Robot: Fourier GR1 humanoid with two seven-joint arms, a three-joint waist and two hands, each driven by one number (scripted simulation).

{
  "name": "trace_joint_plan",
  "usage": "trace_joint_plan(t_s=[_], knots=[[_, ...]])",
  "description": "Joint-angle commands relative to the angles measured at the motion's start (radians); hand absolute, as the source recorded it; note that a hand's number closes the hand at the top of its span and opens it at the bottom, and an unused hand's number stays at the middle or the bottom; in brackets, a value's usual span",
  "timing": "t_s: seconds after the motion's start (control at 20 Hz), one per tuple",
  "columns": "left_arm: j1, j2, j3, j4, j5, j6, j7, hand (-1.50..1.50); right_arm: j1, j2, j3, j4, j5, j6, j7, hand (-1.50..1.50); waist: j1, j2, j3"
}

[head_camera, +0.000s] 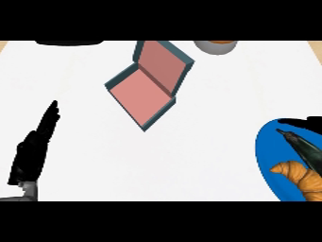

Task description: Pick the eggplant from the plate and place it in the cardboard box

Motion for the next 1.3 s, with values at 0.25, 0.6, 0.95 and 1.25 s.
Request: trace_joint_plan(t_s=[0.25, 0.6, 0.95, 1.25], knots=[[-0.012, -0.018, 0.036, 0.037, -0.020, -0.018, -0.015, 0.00, 0.039, 0.039, 0.023, -0.018, 0.097, -0.019, -0.037, -1.50, -0.001, 0.000, 0.000], [-0.034, 0.004, 0.061, -0.021, 0.003, -0.056, 0.064, 0.00, 0.035, 0.048, 0.020, 0.039, 0.114, -0.084, -0.115, 1.50, 0.005, 0.001, 0.001], [0.030, -0.040, 0.024, -0.023, -0.050, -0.028, -0.008, 0.00, 0.043, 0.087, -0.045, -0.037, 0.180, -0.298, -0.056, 1.50, -0.001, -0.001, 0.000], [-0.002, -0.042, 0.034, 0.009, -0.036, -0.031, -0.019, 0.00, -0.109, 0.334, -0.059, -0.076, 0.289, -0.573, 0.292, 1.50, 0.016, 0.001, 0.001]])
